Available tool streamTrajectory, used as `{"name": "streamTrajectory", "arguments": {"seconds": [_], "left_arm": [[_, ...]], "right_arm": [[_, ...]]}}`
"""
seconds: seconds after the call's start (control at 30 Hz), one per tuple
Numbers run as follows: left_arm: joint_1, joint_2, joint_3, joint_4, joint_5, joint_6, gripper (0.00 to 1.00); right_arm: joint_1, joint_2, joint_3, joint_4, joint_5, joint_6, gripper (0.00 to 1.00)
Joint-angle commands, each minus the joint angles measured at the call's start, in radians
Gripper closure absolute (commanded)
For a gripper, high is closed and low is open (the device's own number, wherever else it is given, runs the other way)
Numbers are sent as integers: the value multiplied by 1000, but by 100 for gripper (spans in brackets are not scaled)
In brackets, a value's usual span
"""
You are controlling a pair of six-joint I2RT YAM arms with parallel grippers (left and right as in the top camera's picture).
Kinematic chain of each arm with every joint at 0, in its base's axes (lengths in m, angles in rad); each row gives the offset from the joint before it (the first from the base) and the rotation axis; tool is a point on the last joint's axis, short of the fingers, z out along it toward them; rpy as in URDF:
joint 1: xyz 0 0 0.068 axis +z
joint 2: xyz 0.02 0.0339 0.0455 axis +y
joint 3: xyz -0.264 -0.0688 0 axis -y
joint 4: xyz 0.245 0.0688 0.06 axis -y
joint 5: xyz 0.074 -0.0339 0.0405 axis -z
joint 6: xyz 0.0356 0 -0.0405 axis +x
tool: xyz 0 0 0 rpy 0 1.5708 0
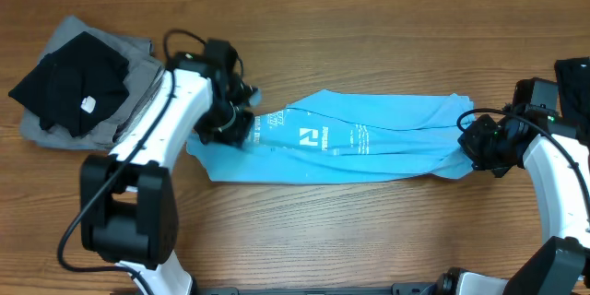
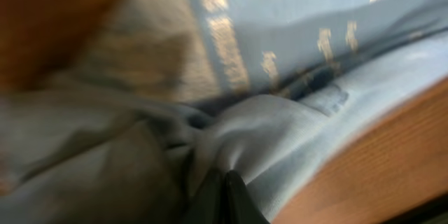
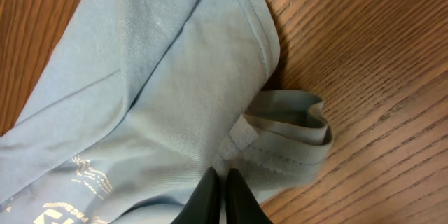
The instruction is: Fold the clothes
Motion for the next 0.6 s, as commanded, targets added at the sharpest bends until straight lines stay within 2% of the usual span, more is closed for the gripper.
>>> {"name": "streamTrajectory", "arguments": {"seconds": [0.0,0.2,0.43,0.5,0.57], "left_arm": [[23,-69,79,-27,-79,-11,96],[23,-82,85,-45,-78,-18,96],[23,-82,85,-48,-78,-26,96],[23,-82,85,-49,-78,-26,96],[23,-82,85,-49,-78,-29,96]], "right_arm": [[-6,-13,13,5,23,4,95],[-6,-3,-38,31,22,5,89],[-6,19,-45,36,-21,-3,72],[-6,19,-45,37,-21,-3,70],[-6,19,-48,40,-21,-3,61]]}}
